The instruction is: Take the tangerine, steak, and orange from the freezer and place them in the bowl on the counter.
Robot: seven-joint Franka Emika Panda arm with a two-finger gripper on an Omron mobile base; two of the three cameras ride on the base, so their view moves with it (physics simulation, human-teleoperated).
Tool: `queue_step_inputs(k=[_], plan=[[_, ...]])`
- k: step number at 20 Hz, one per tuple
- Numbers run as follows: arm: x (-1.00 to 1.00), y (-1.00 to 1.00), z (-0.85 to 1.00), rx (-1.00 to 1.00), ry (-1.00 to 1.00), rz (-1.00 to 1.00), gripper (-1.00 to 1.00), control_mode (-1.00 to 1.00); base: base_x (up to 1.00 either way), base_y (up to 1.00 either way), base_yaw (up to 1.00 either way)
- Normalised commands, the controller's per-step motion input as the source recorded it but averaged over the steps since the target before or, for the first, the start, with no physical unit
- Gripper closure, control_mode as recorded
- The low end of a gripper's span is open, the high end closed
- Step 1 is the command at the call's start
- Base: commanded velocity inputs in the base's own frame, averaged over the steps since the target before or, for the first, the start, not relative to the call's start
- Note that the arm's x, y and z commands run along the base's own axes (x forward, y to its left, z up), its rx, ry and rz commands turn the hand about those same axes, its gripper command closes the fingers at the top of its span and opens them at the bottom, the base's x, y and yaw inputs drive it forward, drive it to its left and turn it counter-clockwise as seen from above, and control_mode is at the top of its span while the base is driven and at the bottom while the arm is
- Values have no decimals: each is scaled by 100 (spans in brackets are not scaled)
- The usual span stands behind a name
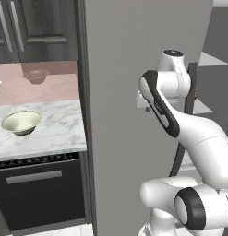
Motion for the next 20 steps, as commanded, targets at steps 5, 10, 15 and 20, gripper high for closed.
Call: queue_step_inputs(k=[5,10,15,20], plan=[[-39,0,0,0,0,0,-100,-100,0,0,0],[-99,0,-6,0,0,0,-100,-100,0,0,0],[-100,-1,-3,0,0,-1,-100,-100,0,0,0],[-73,-7,0,0,-1,-4,-100,-100,0,0,0]])
